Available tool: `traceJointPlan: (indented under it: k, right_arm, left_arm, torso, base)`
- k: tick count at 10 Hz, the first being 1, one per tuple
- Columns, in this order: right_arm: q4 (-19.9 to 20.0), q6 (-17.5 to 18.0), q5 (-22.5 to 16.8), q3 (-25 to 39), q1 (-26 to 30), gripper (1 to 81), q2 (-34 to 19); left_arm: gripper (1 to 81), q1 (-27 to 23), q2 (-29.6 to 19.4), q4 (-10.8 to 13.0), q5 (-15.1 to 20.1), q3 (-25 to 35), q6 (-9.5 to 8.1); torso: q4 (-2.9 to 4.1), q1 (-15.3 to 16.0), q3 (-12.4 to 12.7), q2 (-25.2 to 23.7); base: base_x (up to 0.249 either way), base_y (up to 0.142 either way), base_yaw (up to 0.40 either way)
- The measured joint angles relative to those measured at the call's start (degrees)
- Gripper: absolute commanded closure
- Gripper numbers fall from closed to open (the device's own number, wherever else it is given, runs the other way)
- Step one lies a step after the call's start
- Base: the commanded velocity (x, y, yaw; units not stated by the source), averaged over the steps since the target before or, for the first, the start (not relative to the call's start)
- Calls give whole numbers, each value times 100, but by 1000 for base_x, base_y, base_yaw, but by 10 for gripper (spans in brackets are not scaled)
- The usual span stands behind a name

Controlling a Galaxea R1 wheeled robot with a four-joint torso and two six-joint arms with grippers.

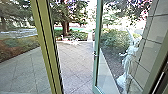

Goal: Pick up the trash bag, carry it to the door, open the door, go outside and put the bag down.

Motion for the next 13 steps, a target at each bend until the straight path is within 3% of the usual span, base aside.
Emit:
traceJointPlan:
  k: [10, 13]
  right_arm:
    - [0, -5, 2, -5, -44, 10, 11]
    - [0, -7, 18, -16, -41, 10, -20]
  left_arm:
    - [811, 0, 2, 1, 0, 0, 0]
    - [811, -2, 29, 6, 11, 2, 1]
  torso:
    - [0, 0, 0, 0]
    - [0, 0, 0, 0]
  base:
    - [0, -102, 0]
    - [0, -23, 0]
